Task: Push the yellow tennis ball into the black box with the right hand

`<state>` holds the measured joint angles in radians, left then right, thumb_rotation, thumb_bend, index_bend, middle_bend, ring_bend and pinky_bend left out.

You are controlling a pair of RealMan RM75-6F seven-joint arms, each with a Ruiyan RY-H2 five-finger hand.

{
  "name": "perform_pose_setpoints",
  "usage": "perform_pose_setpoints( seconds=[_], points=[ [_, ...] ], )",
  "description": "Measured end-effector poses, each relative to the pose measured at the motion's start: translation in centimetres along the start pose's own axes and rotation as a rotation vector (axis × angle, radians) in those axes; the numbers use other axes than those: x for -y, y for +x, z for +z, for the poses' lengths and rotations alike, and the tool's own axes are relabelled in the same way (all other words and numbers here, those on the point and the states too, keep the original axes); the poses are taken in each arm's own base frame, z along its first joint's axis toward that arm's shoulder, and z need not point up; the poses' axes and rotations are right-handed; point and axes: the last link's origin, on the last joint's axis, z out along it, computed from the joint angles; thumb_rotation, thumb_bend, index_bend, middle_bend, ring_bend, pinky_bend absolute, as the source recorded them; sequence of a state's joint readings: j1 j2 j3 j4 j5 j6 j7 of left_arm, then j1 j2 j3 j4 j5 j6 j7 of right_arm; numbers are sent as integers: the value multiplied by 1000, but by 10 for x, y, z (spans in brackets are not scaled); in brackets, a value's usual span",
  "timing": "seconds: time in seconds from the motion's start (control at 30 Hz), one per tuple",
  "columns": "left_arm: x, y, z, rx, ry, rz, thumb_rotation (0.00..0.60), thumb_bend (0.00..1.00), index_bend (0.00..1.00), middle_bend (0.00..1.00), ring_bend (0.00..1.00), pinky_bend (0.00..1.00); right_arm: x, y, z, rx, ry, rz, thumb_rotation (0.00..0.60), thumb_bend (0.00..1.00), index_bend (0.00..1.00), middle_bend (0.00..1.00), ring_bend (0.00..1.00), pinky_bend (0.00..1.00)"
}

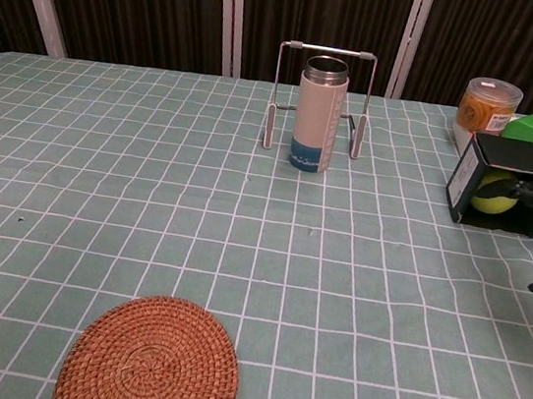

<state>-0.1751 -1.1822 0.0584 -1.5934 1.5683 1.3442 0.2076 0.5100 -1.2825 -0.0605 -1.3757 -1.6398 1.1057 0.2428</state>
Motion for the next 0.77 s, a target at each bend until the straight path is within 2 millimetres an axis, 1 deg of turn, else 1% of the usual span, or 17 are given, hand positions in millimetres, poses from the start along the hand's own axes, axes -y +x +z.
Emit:
perform_pose_setpoints(
  seconds=[0.1, 0.13, 0.27, 0.47, 0.53, 0.7, 0.77],
  points=[
    [2, 2, -4, -8, 0, -10, 600, 161, 0, 0, 0, 0, 8, 1, -21, -20, 0, 9, 600, 352, 0, 0, 0, 0],
    [3, 3, -5, -11, 0, -15, 600, 161, 0, 0, 0, 0, 10, 1, -30, -34, -6, 2, 600, 352, 0, 0, 0, 0],
    [7, 8, -10, -32, -2, -28, 600, 160, 0, 0, 0, 0, 13, 3, -53, -94, -41, -52, 600, 350, 0, 0, 0, 0],
    [5, 13, -20, -54, -37, -43, 600, 160, 0, 0, 0, 0, 24, 1, -95, -226, -163, -103, 600, 350, 0, 0, 0, 0],
    [5, 13, -23, -58, -45, -45, 600, 160, 0, 0, 0, 0, 26, 1, -105, -252, -197, -123, 600, 350, 0, 0, 0, 0],
    [7, 14, -26, -71, -51, -44, 600, 160, 0, 0, 0, 0, 30, 0, -119, -300, -239, -147, 600, 349, 0, 0, 0, 0],
    [6, 14, -26, -86, -57, -39, 600, 160, 0, 0, 0, 0, 31, 0, -121, -300, -242, -138, 600, 348, 0, 0, 0, 0]
  ],
)
